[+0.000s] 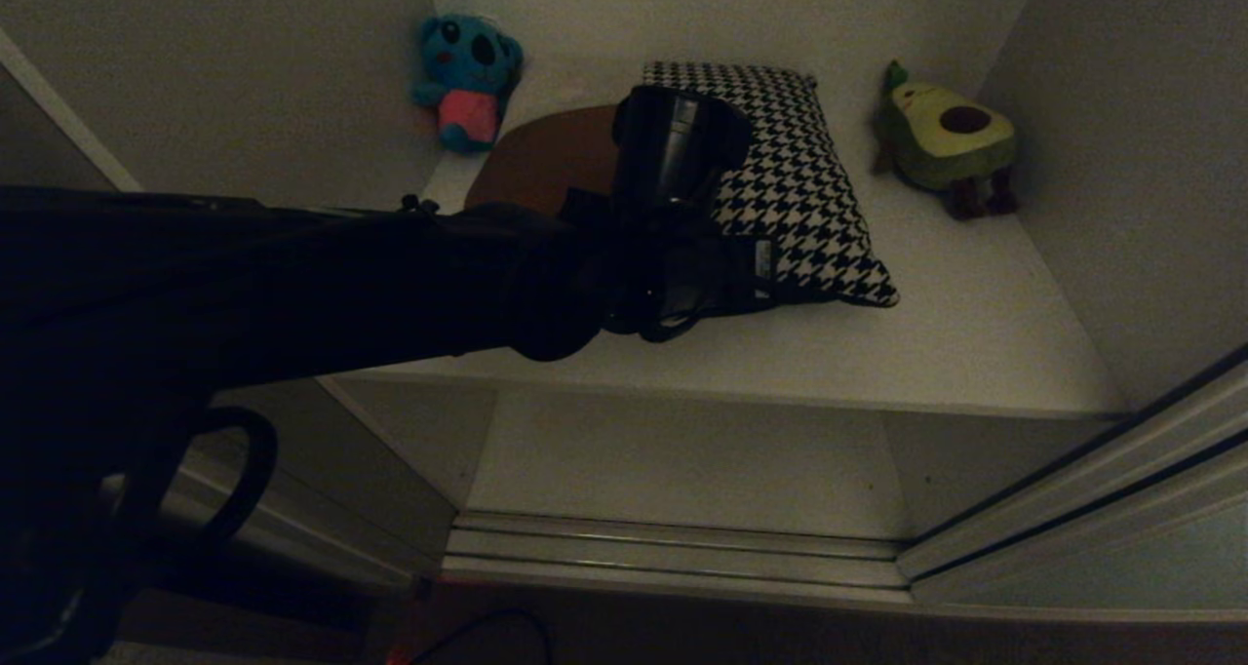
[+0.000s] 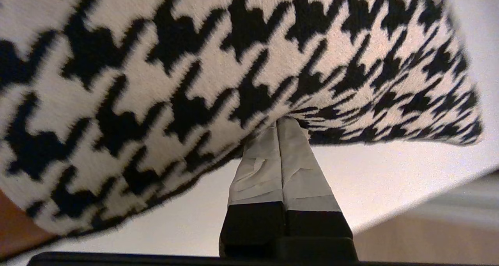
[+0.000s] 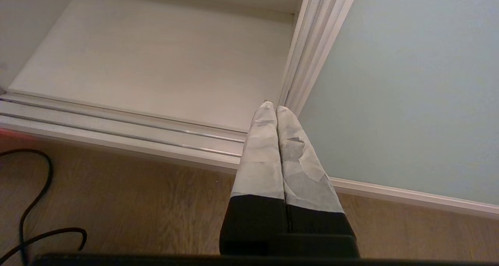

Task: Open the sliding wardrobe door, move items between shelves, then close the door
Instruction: Place the pillow on the higher shelf

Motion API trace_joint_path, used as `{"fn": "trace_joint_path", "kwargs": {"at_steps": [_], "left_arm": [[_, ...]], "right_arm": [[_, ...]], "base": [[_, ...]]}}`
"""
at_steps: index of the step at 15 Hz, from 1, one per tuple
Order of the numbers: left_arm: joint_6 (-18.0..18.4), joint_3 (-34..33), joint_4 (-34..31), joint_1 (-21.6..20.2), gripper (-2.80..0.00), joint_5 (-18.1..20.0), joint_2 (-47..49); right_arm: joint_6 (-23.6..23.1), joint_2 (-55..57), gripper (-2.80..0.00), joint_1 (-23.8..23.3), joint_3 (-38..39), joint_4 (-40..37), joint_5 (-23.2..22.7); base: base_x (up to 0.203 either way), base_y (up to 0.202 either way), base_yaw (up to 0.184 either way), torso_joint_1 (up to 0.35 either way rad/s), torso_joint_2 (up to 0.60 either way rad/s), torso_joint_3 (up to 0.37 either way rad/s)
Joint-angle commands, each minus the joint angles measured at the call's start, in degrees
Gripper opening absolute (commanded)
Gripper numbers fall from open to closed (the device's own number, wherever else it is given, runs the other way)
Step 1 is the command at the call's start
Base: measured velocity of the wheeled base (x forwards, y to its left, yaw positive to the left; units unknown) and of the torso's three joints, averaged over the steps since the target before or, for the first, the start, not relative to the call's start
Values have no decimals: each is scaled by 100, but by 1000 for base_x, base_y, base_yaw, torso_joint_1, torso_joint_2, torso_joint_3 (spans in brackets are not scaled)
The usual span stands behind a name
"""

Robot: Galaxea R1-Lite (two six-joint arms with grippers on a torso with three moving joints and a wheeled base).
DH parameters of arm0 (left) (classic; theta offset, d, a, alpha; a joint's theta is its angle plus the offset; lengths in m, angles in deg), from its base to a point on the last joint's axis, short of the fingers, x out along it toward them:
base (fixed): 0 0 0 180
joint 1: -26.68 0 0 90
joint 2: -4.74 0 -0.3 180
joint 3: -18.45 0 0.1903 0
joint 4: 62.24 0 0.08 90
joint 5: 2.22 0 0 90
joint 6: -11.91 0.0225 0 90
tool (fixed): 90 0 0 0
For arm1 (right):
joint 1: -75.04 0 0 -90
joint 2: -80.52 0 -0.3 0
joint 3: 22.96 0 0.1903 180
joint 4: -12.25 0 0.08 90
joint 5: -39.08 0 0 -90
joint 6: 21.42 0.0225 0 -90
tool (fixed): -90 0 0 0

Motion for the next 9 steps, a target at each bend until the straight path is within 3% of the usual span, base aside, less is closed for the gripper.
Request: {"fn": "trace_joint_path", "kwargs": {"at_steps": [1, 5, 9], "left_arm": [[-27, 40, 98, 8, -280, -25, 86], [-67, -1005, 184, 96, -280, -59, -1161], [294, -1916, 87, 195, -280, -295, -2547]], "right_arm": [[-4, 7, -280, 0, 18, -2, -3], [-4, 7, -280, 0, 18, -2, -3], [-4, 7, -280, 0, 18, -2, -3]], "base": [[0, 0, 0, 0, 0, 0], [0, 0, 0, 0, 0, 0], [0, 0, 0, 0, 0, 0]]}}
